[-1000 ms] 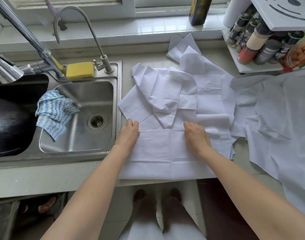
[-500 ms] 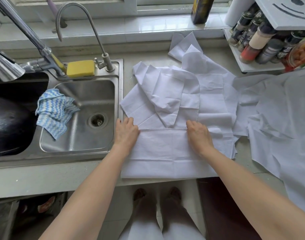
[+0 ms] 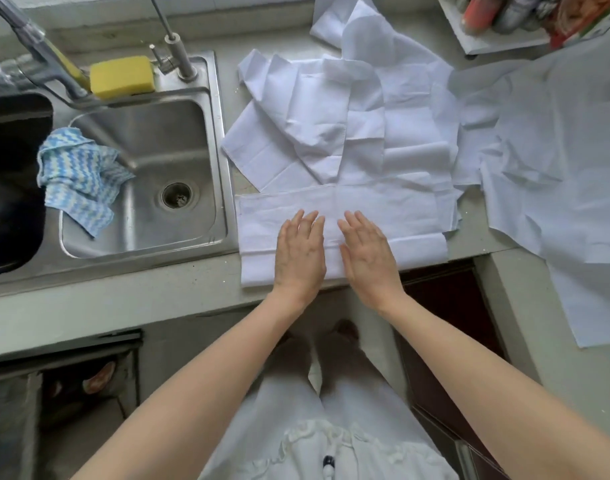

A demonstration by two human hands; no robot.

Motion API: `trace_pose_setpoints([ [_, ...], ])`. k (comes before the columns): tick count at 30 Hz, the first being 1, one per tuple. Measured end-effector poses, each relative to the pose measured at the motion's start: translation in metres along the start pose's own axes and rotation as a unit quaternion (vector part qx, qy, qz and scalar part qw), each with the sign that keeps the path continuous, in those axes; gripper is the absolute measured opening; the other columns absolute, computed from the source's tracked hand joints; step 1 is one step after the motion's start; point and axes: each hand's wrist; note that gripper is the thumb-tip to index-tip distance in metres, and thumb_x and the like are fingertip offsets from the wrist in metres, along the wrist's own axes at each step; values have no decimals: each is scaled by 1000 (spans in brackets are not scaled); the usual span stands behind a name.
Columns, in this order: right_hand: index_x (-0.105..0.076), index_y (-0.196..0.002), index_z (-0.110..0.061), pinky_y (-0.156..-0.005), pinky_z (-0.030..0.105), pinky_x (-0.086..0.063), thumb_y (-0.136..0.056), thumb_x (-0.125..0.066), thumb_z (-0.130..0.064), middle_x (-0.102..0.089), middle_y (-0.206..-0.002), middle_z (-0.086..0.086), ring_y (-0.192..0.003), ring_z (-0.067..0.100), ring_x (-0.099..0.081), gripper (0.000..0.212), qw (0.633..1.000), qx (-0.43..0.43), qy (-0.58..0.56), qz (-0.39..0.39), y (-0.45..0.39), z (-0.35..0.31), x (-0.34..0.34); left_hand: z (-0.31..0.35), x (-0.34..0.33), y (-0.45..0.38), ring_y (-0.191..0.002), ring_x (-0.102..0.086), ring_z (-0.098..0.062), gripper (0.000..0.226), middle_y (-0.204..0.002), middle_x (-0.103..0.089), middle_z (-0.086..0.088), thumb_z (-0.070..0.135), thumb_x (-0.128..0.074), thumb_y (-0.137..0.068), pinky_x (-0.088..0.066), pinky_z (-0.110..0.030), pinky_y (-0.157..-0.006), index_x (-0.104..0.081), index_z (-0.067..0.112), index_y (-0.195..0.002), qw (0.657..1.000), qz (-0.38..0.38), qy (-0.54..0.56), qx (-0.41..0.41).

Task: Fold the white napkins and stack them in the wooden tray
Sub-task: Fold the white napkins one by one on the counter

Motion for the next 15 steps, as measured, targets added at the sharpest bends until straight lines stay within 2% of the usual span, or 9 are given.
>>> trace_pose_setpoints([
  [3,-17,-152,-15,-120,30,4,-105,-27,-26,-9,-160,3,-148,17,-1,49,998,-22,12,-50,9,1,-14,0,-21,12,-148,-1,-21,55,-161,-10,-3,12,-29,-100,3,-36,-120,-13,12,-153,998,-54,-9,23],
  [6,-3,-153,-20,-117,28,13,-104,-23,-35,6,-161,0,-147,14,11,54,996,-26,15,-85,6,8,-24,-4,-37,18,-147,14,-22,55,-161,12,-1,31,-15,-104,11,-41,-118,7,17,-153,994,-73,-73,34],
  [10,4,-152,-27,-118,32,13,-102,-18,-48,12,-160,-2,-147,14,13,58,993,25,68,-95,7,36,-30,-2,-47,22,-147,14,-27,61,-160,16,2,51,-2,-97,10,-53,-115,13,27,-151,986,-61,-130,83],
  [15,3,-152,-27,-118,32,12,-101,-15,-48,11,-160,0,-147,16,12,59,992,-3,99,-72,10,99,-13,-1,-47,22,-146,16,-31,68,-159,18,5,63,3,-89,10,-63,-112,13,33,-150,982,-54,-129,129],
])
Point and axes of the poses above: each hand's wrist, its own y-axis away from the middle knuckle, its own x-axis out of the back of the hand, z = x × y
